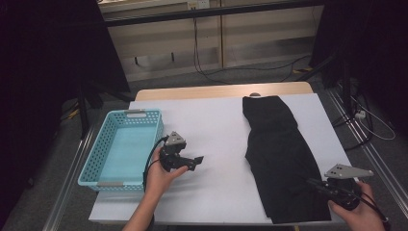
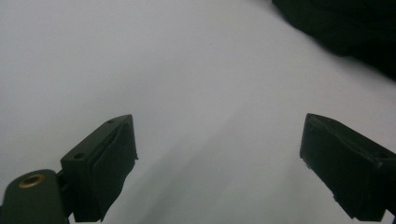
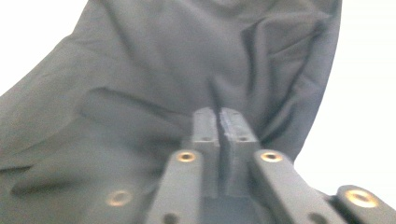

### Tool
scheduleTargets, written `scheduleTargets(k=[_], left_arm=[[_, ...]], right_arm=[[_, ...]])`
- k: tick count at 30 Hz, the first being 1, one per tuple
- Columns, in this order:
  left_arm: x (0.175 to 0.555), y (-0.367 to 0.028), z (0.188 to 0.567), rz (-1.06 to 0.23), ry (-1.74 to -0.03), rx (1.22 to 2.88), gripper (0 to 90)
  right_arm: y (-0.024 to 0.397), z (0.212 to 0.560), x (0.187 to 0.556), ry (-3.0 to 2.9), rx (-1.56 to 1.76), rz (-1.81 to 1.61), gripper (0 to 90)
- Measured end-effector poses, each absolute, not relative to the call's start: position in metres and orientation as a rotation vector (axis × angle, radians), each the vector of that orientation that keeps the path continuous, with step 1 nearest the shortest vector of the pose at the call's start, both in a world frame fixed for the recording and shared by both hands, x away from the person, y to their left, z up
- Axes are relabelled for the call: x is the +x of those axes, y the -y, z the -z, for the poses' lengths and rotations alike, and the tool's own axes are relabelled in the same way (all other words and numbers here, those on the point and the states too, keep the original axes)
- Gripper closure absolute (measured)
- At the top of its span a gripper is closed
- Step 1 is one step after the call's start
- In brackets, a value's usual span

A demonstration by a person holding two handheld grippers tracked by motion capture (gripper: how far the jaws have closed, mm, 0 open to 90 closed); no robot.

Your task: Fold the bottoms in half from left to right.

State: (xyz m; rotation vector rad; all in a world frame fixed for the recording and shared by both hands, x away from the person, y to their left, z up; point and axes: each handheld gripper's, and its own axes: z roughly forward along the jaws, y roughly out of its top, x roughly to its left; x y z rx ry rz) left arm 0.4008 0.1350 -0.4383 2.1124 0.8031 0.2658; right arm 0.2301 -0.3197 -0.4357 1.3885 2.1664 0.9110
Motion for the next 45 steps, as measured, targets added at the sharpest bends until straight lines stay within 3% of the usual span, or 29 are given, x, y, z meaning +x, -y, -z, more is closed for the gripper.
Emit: scheduleTargets(k=[4,11,13,15,28,30,32,35,45], left_arm=[[0.402,-0.135,0.439,-0.27,-0.802,2.117,10.8],[0.402,-0.136,0.44,-0.267,-0.808,2.126,10.8],[0.402,-0.137,0.44,-0.271,-0.806,2.128,10.8],[0.402,-0.137,0.44,-0.266,-0.812,2.124,10.8],[0.403,-0.138,0.438,-0.279,-0.806,2.123,10.8],[0.404,-0.138,0.438,-0.272,-0.809,2.12,10.7],[0.404,-0.139,0.438,-0.274,-0.805,2.127,10.3],[0.404,-0.139,0.439,-0.269,-0.812,2.126,10.1],[0.404,-0.141,0.439,-0.259,-0.807,2.135,9.0]], right_arm=[[0.322,0.435,0.243,-2.098,1.415,-0.905,68.8],[0.323,0.444,0.268,-2.054,1.501,-0.817,66.2],[0.322,0.45,0.269,-2.085,1.507,-0.8,73.1],[0.322,0.451,0.269,-2.098,1.506,-0.832,88.6],[0.341,0.44,0.254,-2.06,1.492,-0.776,88.7],[0.34,0.441,0.255,-2.077,1.491,-0.764,84.1],[0.337,0.44,0.257,-2.061,1.48,-0.771,66.6],[0.329,0.435,0.262,-2.034,1.475,-0.818,55.3],[0.305,0.432,0.298,-1.993,1.483,-0.887,36.3]])
